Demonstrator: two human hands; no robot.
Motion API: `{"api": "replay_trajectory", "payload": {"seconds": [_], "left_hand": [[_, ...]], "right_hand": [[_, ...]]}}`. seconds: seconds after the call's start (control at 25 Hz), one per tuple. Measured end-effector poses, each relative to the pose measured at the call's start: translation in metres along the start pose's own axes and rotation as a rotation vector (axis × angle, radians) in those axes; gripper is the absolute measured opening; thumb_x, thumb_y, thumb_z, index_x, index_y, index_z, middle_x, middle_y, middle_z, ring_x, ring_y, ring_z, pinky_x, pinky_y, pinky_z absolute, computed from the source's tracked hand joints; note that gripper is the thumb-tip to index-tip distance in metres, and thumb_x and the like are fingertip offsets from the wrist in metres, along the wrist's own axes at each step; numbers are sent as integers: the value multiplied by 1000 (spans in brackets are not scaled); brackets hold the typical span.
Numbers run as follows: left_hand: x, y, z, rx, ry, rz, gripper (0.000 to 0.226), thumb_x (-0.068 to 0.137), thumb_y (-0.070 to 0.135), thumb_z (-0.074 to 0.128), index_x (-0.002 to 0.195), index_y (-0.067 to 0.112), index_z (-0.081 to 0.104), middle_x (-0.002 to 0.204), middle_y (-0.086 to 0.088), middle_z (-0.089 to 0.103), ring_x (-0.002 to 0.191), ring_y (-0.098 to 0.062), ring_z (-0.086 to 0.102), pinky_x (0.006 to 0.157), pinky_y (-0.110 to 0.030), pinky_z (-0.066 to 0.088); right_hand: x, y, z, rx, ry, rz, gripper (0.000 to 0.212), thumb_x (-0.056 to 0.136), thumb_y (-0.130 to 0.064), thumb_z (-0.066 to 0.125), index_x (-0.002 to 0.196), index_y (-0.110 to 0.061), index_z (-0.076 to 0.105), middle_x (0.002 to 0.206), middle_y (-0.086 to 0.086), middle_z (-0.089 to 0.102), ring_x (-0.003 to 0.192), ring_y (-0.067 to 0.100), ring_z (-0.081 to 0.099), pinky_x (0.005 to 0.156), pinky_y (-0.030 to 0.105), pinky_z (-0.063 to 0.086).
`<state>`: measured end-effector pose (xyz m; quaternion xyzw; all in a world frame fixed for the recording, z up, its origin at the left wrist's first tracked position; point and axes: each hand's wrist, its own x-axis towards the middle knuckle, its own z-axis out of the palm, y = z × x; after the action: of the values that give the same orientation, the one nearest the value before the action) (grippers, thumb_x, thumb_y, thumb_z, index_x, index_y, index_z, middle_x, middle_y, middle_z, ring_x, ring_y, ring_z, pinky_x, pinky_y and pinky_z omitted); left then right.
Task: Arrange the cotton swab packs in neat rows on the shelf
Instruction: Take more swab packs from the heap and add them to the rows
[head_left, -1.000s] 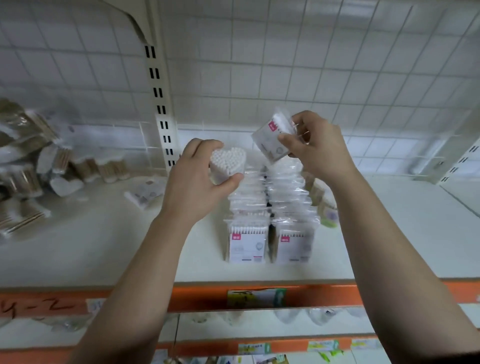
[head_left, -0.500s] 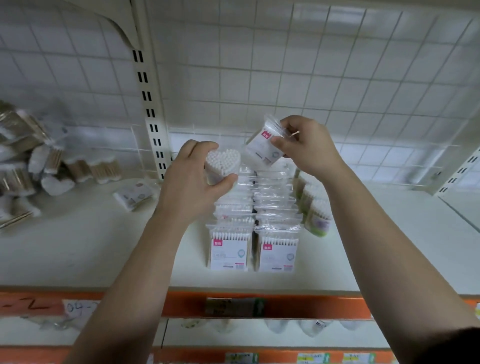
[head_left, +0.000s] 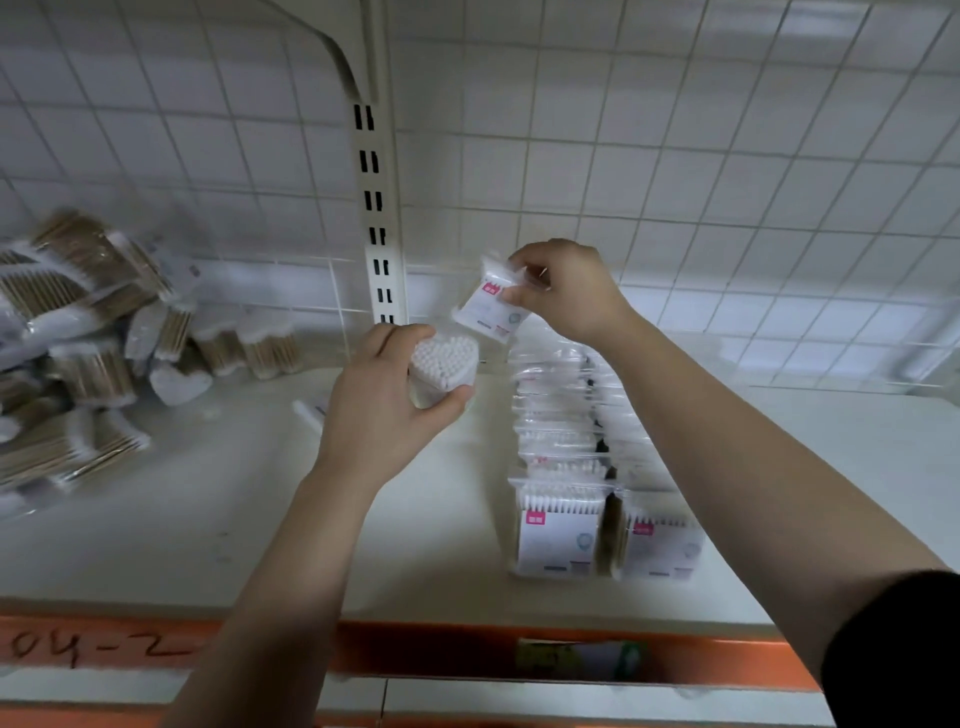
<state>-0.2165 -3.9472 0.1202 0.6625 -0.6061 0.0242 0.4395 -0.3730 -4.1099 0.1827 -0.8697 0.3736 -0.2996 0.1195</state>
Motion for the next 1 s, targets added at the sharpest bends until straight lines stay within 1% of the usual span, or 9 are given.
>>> {"api": "replay_trajectory", "payload": {"seconds": [0.08,0.24,0.36,0.52,0.6,0.68,0.76,0.88,1.0], "left_hand": [[-2,-7,1,-2,-19,-2,68,66,61,56,119,18,58,112,4,54,88,-17,57,77,-38,52],[-2,-17,3,-18,-41,-8,66,66,60,57,119,21,57,112,7,53,90,-16,58,77,-41,53],[-3,-24,5,-41,-52,-13,65,67,60,58,119,22,57,111,9,52,88,-15,57,77,-42,53],[-4,-30,7,-59,-60,-21,64,68,60,60,120,24,55,112,11,51,88,-16,58,79,-43,53],[-4,-32,8,-67,-64,-23,64,68,60,60,120,24,55,112,12,51,90,-15,58,79,-43,53],[-5,-34,8,-76,-64,-26,64,68,59,61,120,23,56,112,11,52,91,-15,58,79,-42,54],[-5,-34,9,-79,-65,-34,64,67,59,61,120,23,56,111,10,52,91,-15,58,79,-41,53],[-6,-33,8,-71,-64,-32,64,67,59,61,120,23,56,111,9,53,89,-15,58,78,-40,53],[-7,-32,6,-76,-54,-23,62,68,58,62,119,23,57,111,9,53,89,-15,58,79,-41,53]], "right_hand": [[4,2,15,-21,-50,19,31,79,-27,75,106,-14,68,93,8,63,82,20,56,75,27,42],[5,4,36,-112,-147,51,31,77,-29,76,106,-20,70,97,2,64,81,15,54,78,32,48],[7,7,46,-235,-208,70,29,78,-30,75,105,-23,70,98,-2,66,89,17,58,76,29,47],[7,7,55,-274,-251,92,20,76,-28,76,91,-19,68,89,-2,65,81,16,55,68,25,39],[8,7,57,-272,-271,88,18,76,-23,76,90,-18,67,86,-3,62,83,16,57,69,25,41],[9,8,57,-259,-249,74,15,75,-18,75,88,-16,67,84,-2,63,85,17,58,71,26,44],[11,9,58,-259,-230,67,14,75,-17,75,86,-15,65,83,-1,63,85,19,57,70,27,43],[13,11,62,-305,-250,67,15,77,-15,72,90,-15,65,88,0,63,87,18,50,72,28,43],[15,14,61,-328,-271,56,19,79,-13,68,98,-15,66,96,1,66,96,21,54,78,29,45]]}}
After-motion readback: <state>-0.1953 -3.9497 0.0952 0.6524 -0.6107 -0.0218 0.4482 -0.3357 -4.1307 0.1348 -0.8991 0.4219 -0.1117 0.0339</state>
